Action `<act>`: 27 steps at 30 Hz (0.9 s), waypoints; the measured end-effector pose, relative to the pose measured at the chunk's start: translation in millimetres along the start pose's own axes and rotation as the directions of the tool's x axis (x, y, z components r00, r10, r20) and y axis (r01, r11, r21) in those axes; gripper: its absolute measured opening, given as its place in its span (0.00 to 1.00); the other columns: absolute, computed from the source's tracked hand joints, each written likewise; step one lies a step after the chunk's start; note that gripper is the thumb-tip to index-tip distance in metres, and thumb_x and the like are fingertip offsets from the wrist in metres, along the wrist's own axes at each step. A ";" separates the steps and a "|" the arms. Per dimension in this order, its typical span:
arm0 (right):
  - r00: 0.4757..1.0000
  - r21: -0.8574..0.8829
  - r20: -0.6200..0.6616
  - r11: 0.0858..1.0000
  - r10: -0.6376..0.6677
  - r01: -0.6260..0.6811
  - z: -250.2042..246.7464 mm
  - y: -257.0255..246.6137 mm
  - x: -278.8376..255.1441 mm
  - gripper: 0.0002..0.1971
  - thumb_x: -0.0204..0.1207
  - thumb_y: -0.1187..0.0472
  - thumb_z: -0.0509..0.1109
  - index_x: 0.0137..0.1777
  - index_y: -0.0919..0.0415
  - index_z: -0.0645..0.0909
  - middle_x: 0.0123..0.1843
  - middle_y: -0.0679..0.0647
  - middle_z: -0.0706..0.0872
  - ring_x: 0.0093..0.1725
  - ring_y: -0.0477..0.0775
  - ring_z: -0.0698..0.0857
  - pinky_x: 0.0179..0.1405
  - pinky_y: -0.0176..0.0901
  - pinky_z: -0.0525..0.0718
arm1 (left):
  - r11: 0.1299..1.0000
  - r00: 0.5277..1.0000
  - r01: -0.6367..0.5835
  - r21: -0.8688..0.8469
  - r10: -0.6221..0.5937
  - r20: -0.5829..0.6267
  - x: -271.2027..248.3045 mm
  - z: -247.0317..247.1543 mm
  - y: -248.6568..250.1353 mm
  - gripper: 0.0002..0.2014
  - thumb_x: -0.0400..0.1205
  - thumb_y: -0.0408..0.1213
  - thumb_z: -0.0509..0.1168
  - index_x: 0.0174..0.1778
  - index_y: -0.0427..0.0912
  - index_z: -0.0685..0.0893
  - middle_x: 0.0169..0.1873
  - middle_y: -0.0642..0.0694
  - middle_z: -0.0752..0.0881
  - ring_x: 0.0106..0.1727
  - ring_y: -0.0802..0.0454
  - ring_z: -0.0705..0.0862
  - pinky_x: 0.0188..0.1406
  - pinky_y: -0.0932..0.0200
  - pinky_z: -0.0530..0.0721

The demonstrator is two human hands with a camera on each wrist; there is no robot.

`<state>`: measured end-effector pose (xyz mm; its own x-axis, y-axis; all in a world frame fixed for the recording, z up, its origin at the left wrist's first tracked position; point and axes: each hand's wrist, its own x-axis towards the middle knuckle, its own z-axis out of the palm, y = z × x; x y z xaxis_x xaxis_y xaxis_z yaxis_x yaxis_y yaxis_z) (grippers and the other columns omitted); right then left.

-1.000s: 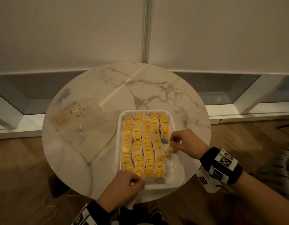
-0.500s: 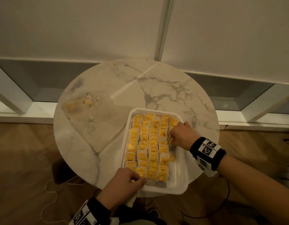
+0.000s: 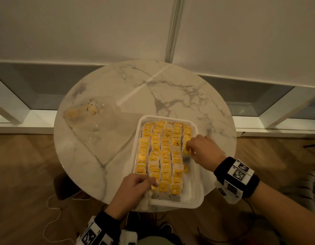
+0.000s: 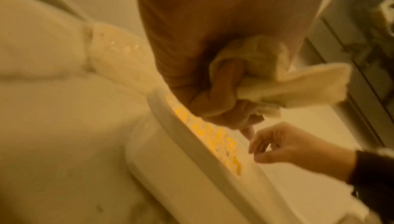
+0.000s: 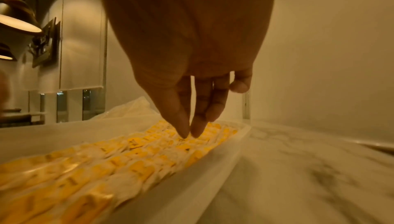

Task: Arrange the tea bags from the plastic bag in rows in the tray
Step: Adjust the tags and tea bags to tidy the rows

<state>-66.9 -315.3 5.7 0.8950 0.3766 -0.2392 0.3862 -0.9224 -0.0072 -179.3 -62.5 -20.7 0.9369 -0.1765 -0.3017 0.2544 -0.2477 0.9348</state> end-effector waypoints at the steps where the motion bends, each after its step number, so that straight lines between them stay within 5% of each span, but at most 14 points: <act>1: 0.998 0.037 0.043 0.999 -0.041 0.040 4.6 -2.5 -3.5 0.12 0.79 0.63 0.63 0.56 0.51 0.84 0.53 0.47 0.86 0.57 0.53 0.80 0.55 0.45 0.70 | 0.991 0.999 0.034 -0.127 -0.036 -0.018 2.9 2.8 3.3 0.17 0.78 0.53 0.69 0.36 0.43 0.94 0.26 0.46 0.86 0.32 0.56 0.84 0.39 0.65 0.80; 4: 0.982 0.039 0.151 0.994 -0.110 0.105 16.3 -9.1 -2.4 0.09 0.80 0.60 0.63 0.50 0.53 0.85 0.51 0.47 0.86 0.53 0.53 0.82 0.49 0.43 0.68 | 0.939 0.991 0.119 -0.323 -0.132 -0.021 9.4 9.9 5.1 0.17 0.84 0.40 0.66 0.38 0.31 0.92 0.24 0.42 0.81 0.26 0.51 0.80 0.30 0.64 0.79; 9: 0.967 -0.011 0.235 0.994 -0.100 0.106 21.8 -10.8 16.8 0.09 0.80 0.62 0.63 0.53 0.53 0.85 0.54 0.51 0.87 0.52 0.56 0.84 0.50 0.43 0.71 | 0.981 0.996 0.084 -0.172 -0.085 -0.001 10.5 10.0 -1.9 0.16 0.85 0.38 0.66 0.35 0.38 0.93 0.27 0.45 0.86 0.32 0.56 0.85 0.40 0.66 0.81; 14: 0.954 0.073 0.293 0.997 -0.059 0.040 15.6 -8.7 32.3 0.12 0.79 0.69 0.62 0.56 0.59 0.85 0.56 0.57 0.86 0.53 0.58 0.84 0.49 0.44 0.80 | 0.989 0.998 0.059 -0.134 -0.059 0.008 11.9 1.8 -5.0 0.21 0.74 0.58 0.66 0.35 0.44 0.94 0.27 0.48 0.87 0.33 0.55 0.86 0.40 0.62 0.81; 18: 0.969 0.167 0.240 0.986 -0.066 0.026 1.7 -10.3 25.4 0.09 0.80 0.65 0.63 0.54 0.58 0.84 0.53 0.56 0.87 0.49 0.55 0.83 0.48 0.44 0.80 | 0.960 0.992 0.123 -0.252 -0.129 -0.006 12.9 -1.0 1.3 0.19 0.79 0.51 0.68 0.38 0.36 0.92 0.27 0.39 0.83 0.29 0.43 0.81 0.30 0.61 0.81; 22: 0.991 0.467 0.007 0.876 -0.136 0.117 -20.2 -28.9 -8.6 0.09 0.79 0.64 0.66 0.54 0.56 0.86 0.44 0.51 0.89 0.43 0.48 0.85 0.47 0.41 0.82 | 0.778 0.940 0.261 -0.571 -0.338 -0.032 18.9 2.6 10.8 0.23 0.87 0.46 0.57 0.42 0.30 0.88 0.25 0.42 0.78 0.23 0.53 0.78 0.21 0.66 0.76; 27: 0.962 0.682 -0.188 0.678 -0.200 0.274 -25.2 -75.7 -51.9 0.08 0.82 0.55 0.69 0.58 0.51 0.85 0.44 0.42 0.86 0.44 0.43 0.82 0.45 0.34 0.78 | 0.518 0.916 0.285 -0.806 -0.394 0.071 21.4 15.4 28.4 0.22 0.88 0.46 0.54 0.45 0.31 0.84 0.24 0.43 0.78 0.21 0.54 0.78 0.15 0.67 0.75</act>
<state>-137.0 -262.8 43.1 0.8256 0.5624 -0.0463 0.3546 -0.5808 -0.7327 -155.7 -88.1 -3.6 0.7415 -0.1317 -0.6579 0.5921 0.5895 0.5494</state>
